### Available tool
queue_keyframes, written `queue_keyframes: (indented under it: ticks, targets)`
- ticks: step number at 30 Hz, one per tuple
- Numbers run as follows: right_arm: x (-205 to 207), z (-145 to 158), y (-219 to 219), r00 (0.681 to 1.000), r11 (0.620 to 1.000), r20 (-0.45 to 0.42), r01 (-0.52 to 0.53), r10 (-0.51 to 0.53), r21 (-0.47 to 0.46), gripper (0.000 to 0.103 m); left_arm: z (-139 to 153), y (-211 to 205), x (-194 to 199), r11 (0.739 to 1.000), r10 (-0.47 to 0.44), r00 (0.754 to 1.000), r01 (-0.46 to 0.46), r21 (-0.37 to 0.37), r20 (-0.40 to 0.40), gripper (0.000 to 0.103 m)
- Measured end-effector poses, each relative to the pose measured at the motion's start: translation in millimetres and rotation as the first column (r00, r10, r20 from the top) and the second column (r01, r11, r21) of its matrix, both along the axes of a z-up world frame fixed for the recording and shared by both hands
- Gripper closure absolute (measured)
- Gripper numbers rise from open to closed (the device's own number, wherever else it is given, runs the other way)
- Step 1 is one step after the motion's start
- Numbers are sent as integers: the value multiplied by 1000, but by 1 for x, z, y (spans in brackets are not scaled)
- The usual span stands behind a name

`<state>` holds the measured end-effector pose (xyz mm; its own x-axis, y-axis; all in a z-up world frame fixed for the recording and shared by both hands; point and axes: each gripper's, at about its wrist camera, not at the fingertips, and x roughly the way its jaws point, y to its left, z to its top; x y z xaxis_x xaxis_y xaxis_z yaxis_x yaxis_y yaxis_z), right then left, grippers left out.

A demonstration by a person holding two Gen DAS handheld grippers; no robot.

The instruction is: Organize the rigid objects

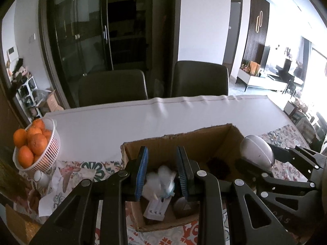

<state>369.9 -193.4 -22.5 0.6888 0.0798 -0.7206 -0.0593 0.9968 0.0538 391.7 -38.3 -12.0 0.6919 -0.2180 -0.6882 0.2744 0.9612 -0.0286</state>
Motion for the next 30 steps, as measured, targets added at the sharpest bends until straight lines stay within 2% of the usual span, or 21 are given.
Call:
queue_keyframes:
  ticks: [1,3,10,15,23,30]
  targets:
    - [0,-1,0,1000,1000,-1,2,-2,-2,46,-2,-1,0,1000,0,1000,0,4,-7,68]
    - [0,-3,0,1000,1000,-3,8,-8,-14,41,-5,0,0,1000,4,1000,-4,6,-17,64]
    - [-8,1,-5,999,999,3,40,-40,-8,40,-4,3,-12,999,45,999,-44,27,-4,62]
    - [-25,9,-7,997,998,39,68,-67,-17,40,1,6,-29,998,61,998,-61,21,6,61]
    - [-65,30,-4,990,995,112,91,-88,-26,40,22,14,-75,997,79,996,-79,-9,50,51]
    - [-113,52,3,975,989,187,131,-117,-62,40,43,24,-123,995,95,990,-94,-15,106,37]
